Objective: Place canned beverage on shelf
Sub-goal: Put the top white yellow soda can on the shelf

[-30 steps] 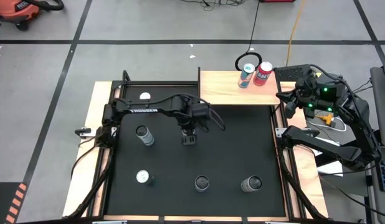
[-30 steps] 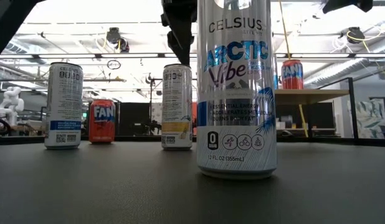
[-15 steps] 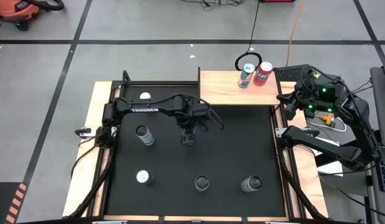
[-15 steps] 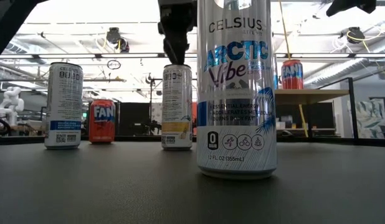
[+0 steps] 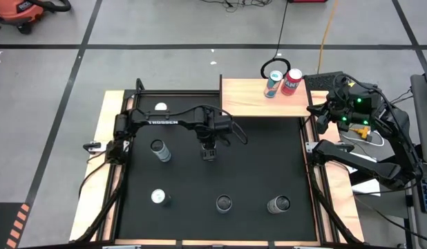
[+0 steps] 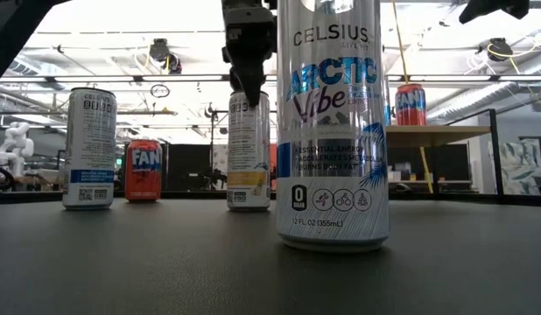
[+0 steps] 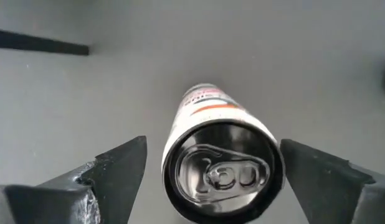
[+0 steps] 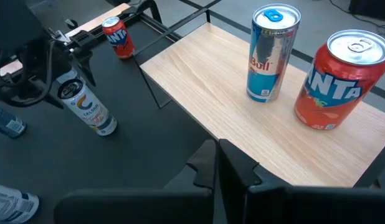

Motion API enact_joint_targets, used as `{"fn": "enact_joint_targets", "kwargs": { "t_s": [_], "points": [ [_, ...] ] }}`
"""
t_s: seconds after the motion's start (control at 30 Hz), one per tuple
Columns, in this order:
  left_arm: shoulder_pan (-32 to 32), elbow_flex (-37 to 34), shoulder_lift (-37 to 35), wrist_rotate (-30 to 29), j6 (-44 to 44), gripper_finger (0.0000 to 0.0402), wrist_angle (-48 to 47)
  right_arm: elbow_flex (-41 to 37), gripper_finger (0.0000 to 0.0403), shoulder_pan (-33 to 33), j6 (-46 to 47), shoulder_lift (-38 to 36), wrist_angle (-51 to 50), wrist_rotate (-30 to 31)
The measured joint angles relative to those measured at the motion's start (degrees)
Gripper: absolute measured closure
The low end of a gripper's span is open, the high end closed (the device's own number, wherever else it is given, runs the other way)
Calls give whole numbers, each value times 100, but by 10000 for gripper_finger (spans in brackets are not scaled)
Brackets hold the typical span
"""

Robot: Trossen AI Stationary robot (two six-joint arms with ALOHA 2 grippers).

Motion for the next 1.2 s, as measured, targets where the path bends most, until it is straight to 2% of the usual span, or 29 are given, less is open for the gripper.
{"fn": "enact_joint_targets", "kwargs": {
  "t_s": [0.3, 0.7, 1.2],
  "points": [
    [-1, -2, 0, 4, 102, 54, 23, 0, 403, 0, 0, 0, 0, 0],
    [-5, 1, -7, 17, 184, 160, 11, 0, 403, 0, -2, 0, 0, 0],
    [-31, 3, -56, -177, 1464, 155, -91, 0, 403, 0, -2, 0, -23, 2]
  ]
}}
